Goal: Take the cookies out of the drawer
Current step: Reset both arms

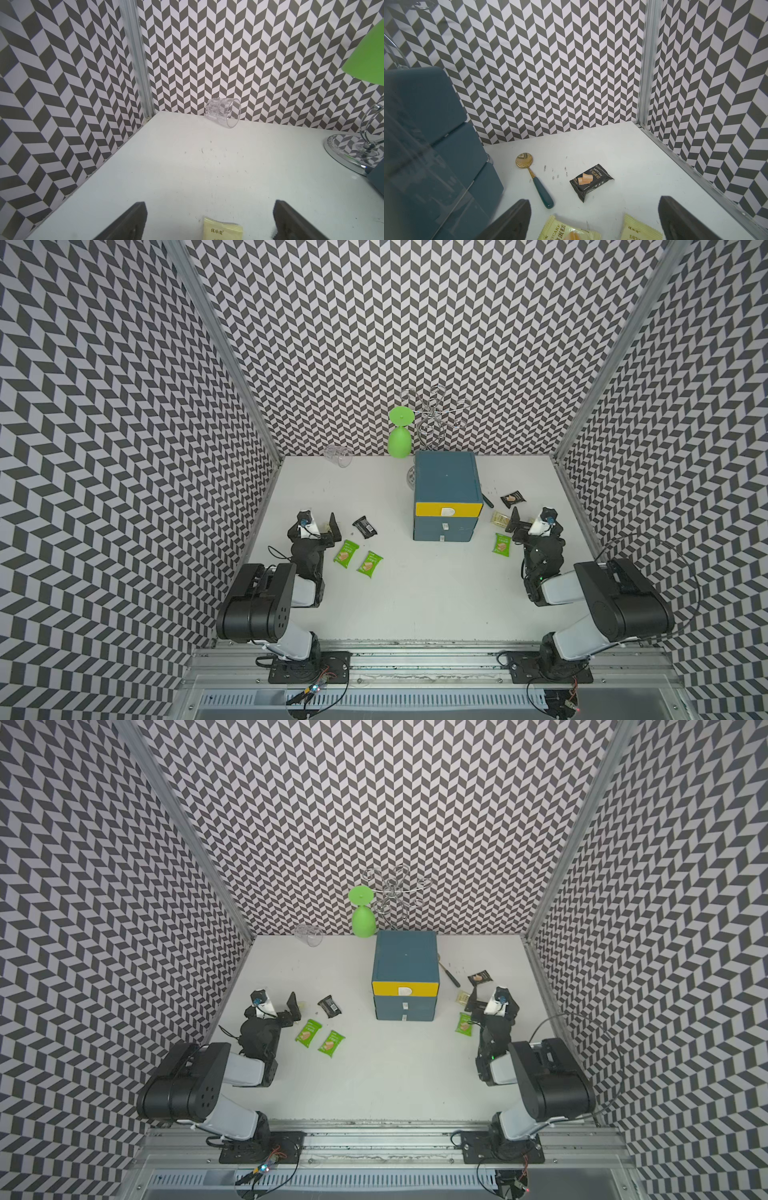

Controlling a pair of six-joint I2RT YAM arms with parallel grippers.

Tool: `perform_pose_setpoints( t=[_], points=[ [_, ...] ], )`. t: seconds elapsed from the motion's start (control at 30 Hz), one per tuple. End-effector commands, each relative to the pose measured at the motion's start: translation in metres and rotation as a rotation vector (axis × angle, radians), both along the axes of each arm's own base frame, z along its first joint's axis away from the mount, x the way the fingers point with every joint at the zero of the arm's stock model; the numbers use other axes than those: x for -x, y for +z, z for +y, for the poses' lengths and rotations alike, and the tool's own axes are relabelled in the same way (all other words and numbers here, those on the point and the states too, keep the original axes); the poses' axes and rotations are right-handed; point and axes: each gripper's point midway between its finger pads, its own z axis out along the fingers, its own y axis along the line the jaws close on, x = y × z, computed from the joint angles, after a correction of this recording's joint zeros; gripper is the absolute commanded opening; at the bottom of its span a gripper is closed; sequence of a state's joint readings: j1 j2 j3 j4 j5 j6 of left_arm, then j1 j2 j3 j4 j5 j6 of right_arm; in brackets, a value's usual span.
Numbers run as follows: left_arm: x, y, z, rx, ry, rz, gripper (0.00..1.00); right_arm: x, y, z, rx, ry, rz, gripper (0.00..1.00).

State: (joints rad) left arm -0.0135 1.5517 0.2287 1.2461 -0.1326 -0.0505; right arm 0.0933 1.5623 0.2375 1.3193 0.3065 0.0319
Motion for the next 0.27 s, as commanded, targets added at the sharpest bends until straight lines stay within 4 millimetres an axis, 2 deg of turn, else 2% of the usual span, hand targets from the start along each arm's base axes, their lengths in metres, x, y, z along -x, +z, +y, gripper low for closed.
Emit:
perform_pose_setpoints(
  t=[0.0,0.23],
  points=[
    [-0.0031,0.0089,-0.0004,-0.012,0.005,-0.023,1.00,0.0019,0.0109,-0.0030,0.005,-0.012,-0.052,1.00],
    [-0.0034,0.0089,-0.0009,-0.012,0.004,-0.022,1.00,0.0019,0.0108,-0.0027,0.006,-0.011,-0.051,1.00]
  ],
)
